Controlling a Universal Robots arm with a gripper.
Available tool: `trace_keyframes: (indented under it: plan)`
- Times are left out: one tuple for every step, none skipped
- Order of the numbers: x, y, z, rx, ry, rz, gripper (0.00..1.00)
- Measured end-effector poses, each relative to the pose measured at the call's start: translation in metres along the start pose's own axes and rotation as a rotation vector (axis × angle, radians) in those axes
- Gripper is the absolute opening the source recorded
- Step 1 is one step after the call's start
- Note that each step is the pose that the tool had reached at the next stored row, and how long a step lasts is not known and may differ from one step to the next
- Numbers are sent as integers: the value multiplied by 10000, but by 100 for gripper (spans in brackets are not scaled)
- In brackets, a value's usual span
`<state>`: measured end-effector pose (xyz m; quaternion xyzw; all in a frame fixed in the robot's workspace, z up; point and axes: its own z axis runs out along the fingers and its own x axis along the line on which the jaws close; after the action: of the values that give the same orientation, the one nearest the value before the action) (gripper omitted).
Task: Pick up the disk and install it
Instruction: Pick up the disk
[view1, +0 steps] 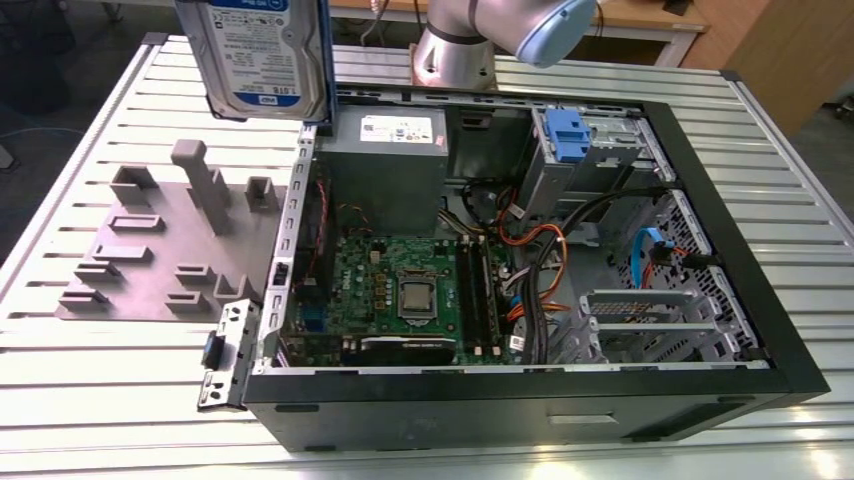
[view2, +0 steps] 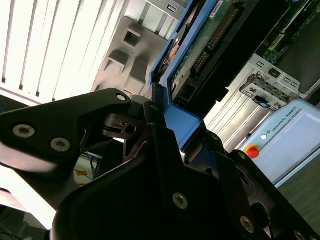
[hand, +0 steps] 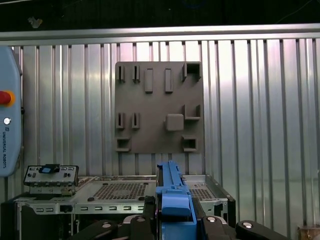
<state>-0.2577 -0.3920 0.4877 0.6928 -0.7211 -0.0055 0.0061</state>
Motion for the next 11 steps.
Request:
trace_keyframes:
  plan:
    - [1,-7,0,0,1,0,37]
    - [1,-14,0,0,0,0,37]
    - [1,-21,1,0,0,0,37]
    - [0,-29,2,0,0,0,37]
    - [0,-39,2,0,0,1,37]
    - [-1,-48,3,-1,0,1,37]
    - [-1,-58,3,-1,1,1,37]
    - [-1,-68,4,0,0,0,37]
    - [-2,-76,5,1,0,0,37]
    - [-2,-83,6,1,0,0,37]
    - [-2,-90,6,0,0,0,37]
